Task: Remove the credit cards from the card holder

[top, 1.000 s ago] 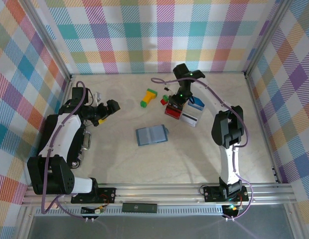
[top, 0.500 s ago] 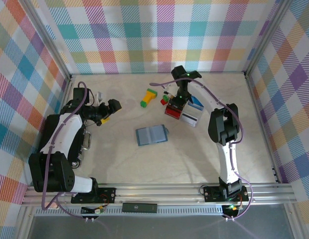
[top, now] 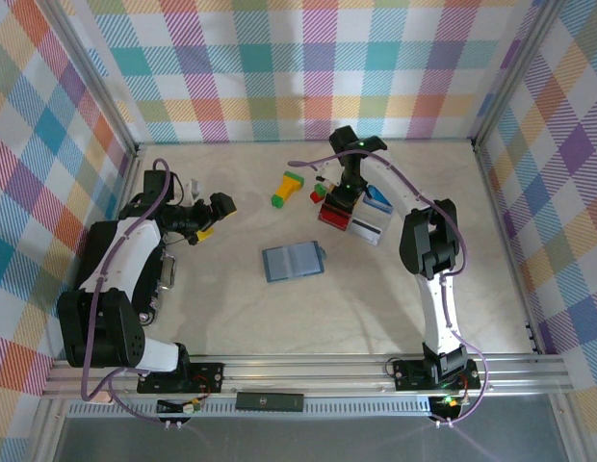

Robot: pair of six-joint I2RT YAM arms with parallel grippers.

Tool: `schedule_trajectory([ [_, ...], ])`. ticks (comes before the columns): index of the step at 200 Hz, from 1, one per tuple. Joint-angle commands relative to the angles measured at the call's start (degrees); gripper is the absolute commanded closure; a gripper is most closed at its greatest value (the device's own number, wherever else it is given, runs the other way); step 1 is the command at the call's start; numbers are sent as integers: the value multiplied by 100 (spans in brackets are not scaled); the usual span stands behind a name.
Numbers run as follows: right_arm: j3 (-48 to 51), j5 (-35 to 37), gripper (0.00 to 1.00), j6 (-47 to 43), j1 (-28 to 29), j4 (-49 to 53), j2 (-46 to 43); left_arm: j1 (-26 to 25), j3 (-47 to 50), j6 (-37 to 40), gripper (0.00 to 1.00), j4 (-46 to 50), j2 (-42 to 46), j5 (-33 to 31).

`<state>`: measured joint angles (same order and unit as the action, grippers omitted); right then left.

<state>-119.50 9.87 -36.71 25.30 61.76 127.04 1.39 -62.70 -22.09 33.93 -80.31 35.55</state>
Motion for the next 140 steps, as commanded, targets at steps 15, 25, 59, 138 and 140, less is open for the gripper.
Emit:
schedule_trajectory([
  [15,-403,-451,79,476,6,179,-200,67,56,-29,0,3,-25,37],
  [25,-350,-645,75,723,10,152,-370,81,56,-34,0,34,-16,-40],
  [59,294,-625,59,2193,258,-392,-1018,94,83,-118,0,127,100,-375],
  [138,1985,-1020,41,5031,1832,-1259,-1763,354,414,-451,0,294,544,-959],
  [140,1997,-1013,41,5099,1872,-1262,-1756,371,422,-454,0,304,550,-968],
])
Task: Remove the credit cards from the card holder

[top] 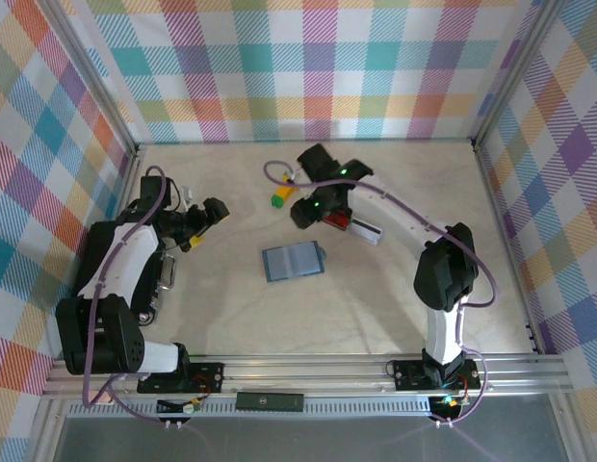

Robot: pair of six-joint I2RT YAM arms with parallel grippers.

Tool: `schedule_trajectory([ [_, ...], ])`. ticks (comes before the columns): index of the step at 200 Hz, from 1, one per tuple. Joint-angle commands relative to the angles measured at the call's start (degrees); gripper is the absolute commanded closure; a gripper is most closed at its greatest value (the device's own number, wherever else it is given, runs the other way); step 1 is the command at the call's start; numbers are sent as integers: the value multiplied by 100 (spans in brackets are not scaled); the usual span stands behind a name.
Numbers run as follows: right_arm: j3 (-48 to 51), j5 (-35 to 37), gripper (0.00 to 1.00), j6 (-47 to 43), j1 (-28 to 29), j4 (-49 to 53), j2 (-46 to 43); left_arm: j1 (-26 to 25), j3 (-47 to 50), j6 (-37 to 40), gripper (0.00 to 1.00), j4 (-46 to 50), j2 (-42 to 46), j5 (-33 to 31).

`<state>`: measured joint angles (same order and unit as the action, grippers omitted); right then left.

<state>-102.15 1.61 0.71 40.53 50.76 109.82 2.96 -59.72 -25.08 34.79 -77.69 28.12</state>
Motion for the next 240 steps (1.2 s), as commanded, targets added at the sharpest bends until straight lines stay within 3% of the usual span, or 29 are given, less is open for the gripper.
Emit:
schedule_trajectory([
  [1,268,-187,40,1399,362,-163,-28,218,126,-155,0,216,293,-231],
  [34,385,-151,35,2576,762,-148,262,411,272,-225,0,259,447,-262],
  [73,87,6,29,3241,1027,-50,804,437,317,-227,0,275,502,-228],
  [145,-860,447,26,3305,1273,529,1998,448,360,-156,0,283,452,-267],
  [240,-1002,391,34,3354,1274,674,2500,451,376,-139,0,202,258,-166],
])
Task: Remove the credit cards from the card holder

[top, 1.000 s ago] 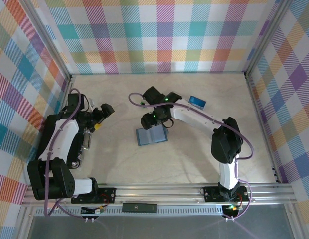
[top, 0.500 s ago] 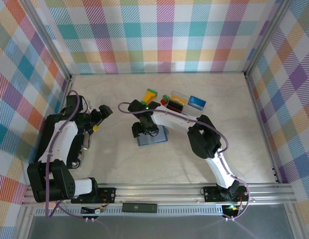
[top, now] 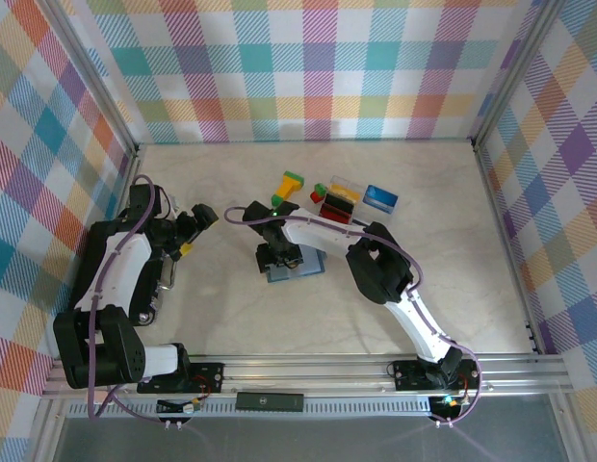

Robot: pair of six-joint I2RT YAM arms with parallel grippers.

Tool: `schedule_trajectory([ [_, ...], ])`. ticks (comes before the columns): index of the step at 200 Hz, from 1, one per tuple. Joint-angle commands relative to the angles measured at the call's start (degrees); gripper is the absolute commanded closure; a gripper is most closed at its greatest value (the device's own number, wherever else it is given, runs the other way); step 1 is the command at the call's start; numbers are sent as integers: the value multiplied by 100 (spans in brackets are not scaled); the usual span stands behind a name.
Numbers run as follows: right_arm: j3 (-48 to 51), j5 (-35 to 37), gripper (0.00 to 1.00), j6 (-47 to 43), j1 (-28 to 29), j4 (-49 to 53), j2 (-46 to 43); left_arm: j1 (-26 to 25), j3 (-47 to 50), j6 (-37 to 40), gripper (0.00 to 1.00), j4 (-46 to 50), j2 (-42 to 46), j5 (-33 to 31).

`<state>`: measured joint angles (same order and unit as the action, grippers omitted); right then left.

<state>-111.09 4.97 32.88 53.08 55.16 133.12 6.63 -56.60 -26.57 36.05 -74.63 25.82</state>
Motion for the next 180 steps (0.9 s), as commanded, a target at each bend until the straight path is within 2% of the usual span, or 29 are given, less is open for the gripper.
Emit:
schedule_trajectory([
  [1,-107,55,35,138,19,234,170,84,62,6,0,72,-45,68],
  [32,37,19,41,154,18,125,135,84,63,8,0,69,-69,73],
  [86,470,-207,58,276,-60,-340,-176,81,62,5,0,69,-93,105],
  [125,766,-232,70,670,-130,-681,-520,77,66,-27,0,39,-97,177],
  [151,687,-246,65,1262,-131,-682,-565,77,115,-94,0,-13,-96,202],
  [180,476,-21,55,1254,-164,-656,-823,75,98,-164,0,-21,-74,152],
])
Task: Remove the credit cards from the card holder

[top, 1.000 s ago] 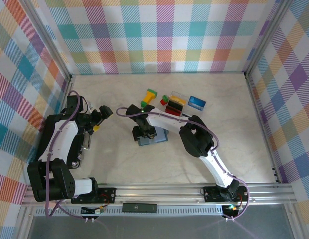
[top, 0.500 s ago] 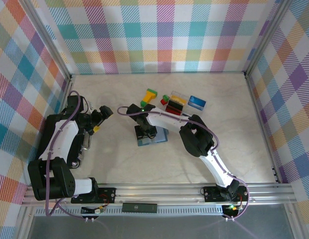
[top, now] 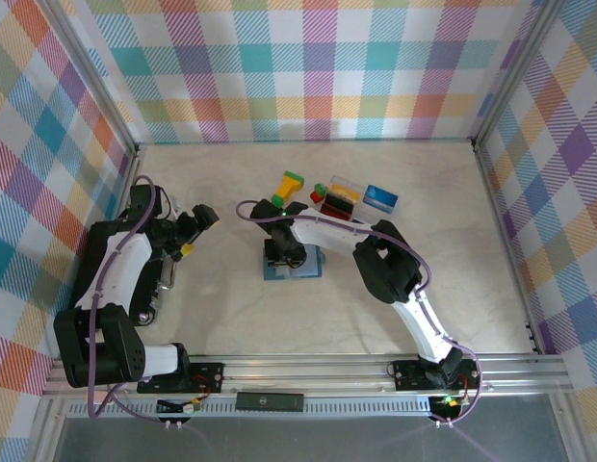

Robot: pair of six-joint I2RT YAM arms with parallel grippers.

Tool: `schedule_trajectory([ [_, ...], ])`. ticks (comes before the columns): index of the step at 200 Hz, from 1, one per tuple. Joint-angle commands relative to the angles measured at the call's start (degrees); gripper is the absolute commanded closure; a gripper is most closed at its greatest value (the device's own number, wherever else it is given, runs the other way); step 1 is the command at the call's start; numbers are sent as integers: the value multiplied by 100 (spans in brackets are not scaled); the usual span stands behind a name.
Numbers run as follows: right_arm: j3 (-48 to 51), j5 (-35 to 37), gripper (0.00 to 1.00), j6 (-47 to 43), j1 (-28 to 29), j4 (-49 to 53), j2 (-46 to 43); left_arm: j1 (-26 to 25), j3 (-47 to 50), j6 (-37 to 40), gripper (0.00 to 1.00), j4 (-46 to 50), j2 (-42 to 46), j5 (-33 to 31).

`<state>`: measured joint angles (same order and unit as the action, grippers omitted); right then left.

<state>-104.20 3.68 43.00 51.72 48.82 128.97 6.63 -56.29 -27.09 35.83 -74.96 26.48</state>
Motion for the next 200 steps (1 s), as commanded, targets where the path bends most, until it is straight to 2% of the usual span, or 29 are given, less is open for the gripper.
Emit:
schedule_trajectory([
  [1,-222,116,55,234,-34,-22,-430,75,62,-121,0,-3,-39,86],
  [31,-241,481,43,25,-107,-20,-1069,-15,-172,-178,0,57,59,-67],
  [59,328,1089,30,-267,-268,-219,-2014,-336,-513,-143,0,140,202,-507],
  [91,1114,1685,18,-1336,-575,-486,-3013,-805,-768,-138,0,-69,442,-1126],
  [110,1708,2358,0,-1832,-751,-720,-3661,-1079,-745,-123,0,-429,637,-1567],
  [158,3748,3321,1,-2593,-1829,-2230,-5492,-1453,-335,306,0,-1329,909,-2830],
  [182,5035,3359,1,-3068,-2496,-3349,-6216,-1501,274,725,0,-1943,1047,-3673],
  [200,5823,3316,1,-3142,-2996,-3913,-6580,-1501,821,1027,0,-2805,1141,-4155],
])
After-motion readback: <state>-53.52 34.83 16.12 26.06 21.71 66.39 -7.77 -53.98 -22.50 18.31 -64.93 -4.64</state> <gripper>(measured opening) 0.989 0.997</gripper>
